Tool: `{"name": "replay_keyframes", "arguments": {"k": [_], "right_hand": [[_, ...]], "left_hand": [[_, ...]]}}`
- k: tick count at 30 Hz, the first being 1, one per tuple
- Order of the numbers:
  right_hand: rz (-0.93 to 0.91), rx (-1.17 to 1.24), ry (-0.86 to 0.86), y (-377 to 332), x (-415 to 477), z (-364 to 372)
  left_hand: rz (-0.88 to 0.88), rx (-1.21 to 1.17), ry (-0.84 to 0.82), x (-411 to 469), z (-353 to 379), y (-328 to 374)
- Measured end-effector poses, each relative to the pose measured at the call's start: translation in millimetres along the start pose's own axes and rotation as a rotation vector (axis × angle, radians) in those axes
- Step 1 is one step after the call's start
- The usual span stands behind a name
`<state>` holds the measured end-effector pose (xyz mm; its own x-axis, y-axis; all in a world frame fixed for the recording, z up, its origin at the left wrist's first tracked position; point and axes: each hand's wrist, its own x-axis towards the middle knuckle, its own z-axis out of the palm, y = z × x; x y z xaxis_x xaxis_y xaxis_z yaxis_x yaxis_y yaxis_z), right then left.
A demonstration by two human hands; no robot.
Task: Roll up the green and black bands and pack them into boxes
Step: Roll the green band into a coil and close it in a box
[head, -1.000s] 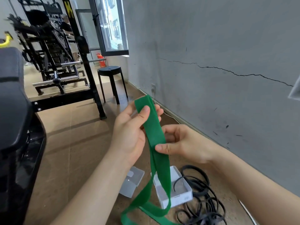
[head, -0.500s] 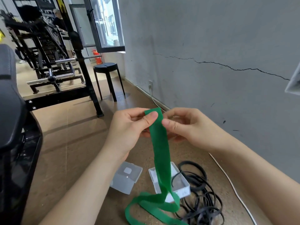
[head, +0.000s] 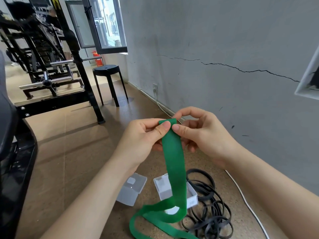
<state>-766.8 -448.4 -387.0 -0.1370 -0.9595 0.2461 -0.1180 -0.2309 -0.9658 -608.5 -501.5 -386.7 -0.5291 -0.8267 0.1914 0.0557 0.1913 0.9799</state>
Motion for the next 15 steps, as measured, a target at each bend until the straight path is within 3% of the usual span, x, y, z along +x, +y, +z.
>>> {"name": "replay_keyframes", "arguments": {"k": [6,15], "right_hand": [[0.009,0.027,0.009,-2.5,0.3,-1.6],[0.269,0.218,-0.141,-14.3,-1.0,5.7]], "left_hand": [[-0.001,-0.134,0.017,-0.7,-2.4,-0.3],[0.265,0.127,0.198,3.4,1.0,-5.7]]}}
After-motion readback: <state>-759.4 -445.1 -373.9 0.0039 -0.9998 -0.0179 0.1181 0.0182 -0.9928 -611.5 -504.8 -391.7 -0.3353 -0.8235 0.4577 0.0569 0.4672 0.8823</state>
